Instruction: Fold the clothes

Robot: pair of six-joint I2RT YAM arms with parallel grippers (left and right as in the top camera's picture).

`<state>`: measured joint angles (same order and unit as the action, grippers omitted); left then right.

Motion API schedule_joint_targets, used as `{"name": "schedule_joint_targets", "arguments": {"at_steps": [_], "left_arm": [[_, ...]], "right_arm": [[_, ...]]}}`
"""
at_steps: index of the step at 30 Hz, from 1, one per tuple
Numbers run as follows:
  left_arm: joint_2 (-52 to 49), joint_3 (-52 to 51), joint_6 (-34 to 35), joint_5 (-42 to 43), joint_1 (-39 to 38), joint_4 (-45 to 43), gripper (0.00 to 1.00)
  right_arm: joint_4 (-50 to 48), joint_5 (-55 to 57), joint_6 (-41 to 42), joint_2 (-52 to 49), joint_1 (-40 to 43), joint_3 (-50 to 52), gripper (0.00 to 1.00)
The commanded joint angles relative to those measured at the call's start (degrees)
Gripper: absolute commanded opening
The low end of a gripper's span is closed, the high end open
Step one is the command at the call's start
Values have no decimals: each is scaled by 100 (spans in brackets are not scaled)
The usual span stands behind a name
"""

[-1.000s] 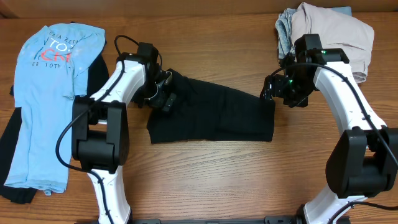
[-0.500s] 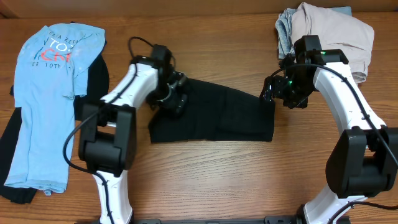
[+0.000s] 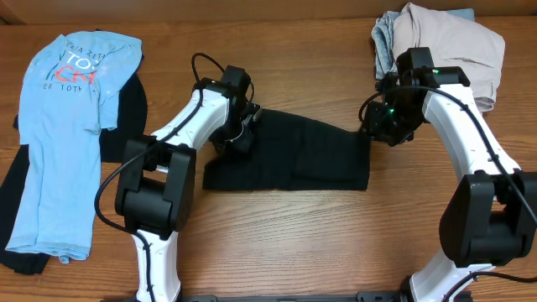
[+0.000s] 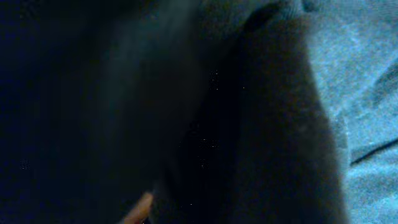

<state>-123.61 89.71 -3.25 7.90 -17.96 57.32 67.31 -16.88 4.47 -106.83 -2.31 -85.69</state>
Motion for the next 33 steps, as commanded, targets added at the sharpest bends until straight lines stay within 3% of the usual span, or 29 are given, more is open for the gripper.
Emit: {"name": "schedule_joint_targets", "arguments": {"at_steps": [1, 3, 19, 26, 33], "left_arm": [[-337, 258, 111, -645, 173, 442, 4], [-337, 603, 111, -741, 192, 809, 4], [-334, 2752, 584, -601, 162, 2911, 4], [-334, 3091, 776, 721, -236, 3014, 4], [-337, 3091, 1443, 671, -1196, 2608, 4]], "right_arm": [[-31, -120, 7, 61, -201, 31, 13], [-105, -125, 35, 61, -341, 74, 4], [-2444, -330, 804, 39, -1211, 1993, 4], [-2610, -267, 804, 39, -1043, 2138, 4], [-2616, -267, 804, 39, -1021, 2138, 4]]}}
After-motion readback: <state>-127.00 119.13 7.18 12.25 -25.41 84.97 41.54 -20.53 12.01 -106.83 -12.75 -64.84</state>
